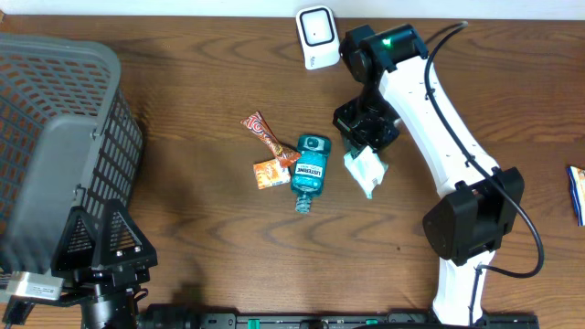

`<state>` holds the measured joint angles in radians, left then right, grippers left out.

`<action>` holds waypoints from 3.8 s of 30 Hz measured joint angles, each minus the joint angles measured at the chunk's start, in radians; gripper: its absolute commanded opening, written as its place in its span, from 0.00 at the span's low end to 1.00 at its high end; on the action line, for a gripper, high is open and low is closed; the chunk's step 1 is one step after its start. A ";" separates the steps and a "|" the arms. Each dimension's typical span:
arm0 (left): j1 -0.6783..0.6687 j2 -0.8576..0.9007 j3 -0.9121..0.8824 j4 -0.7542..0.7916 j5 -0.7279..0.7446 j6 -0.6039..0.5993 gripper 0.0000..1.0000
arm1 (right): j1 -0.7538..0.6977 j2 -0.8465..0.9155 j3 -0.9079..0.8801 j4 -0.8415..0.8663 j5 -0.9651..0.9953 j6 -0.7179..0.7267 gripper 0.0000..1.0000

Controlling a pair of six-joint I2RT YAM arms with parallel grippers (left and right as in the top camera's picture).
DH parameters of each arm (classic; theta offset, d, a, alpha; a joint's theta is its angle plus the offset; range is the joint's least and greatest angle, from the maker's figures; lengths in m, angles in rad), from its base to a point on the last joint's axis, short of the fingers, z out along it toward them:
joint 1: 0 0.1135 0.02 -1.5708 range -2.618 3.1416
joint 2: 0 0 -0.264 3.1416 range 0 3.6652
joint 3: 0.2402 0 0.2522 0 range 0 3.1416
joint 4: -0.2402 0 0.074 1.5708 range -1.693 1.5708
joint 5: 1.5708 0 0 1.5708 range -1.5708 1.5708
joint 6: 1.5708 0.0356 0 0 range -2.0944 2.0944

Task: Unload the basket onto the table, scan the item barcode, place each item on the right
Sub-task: 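Lift the wipes pack and hold it under the white scanner, then carry the wipes pack to the right side and release it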

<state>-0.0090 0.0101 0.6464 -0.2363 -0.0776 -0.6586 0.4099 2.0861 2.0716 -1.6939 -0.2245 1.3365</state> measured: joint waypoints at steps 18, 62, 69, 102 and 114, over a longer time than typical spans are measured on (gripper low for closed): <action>0.000 0.000 0.000 -0.011 0.000 0.000 0.98 | 0.054 0.000 0.000 0.022 -0.158 0.653 0.01; -0.025 0.000 0.000 -0.067 0.000 0.000 0.98 | -0.085 0.113 -0.003 1.061 -0.578 -0.955 0.01; -0.025 0.000 -0.001 -0.103 -0.008 0.000 0.98 | -0.207 0.290 -0.006 1.510 -0.812 -0.898 0.01; -0.025 0.000 -0.044 -0.106 -0.034 0.000 0.98 | -0.404 0.629 -0.006 2.115 -1.056 -0.323 0.02; -0.025 0.000 -0.044 -0.114 -0.034 0.000 0.98 | -0.535 0.392 -0.007 2.008 -1.096 -0.295 0.02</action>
<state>-0.0341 0.0101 0.6025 -0.3500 -0.1120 -0.6586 -0.1249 2.4779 2.0647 0.3145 -1.3201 1.0416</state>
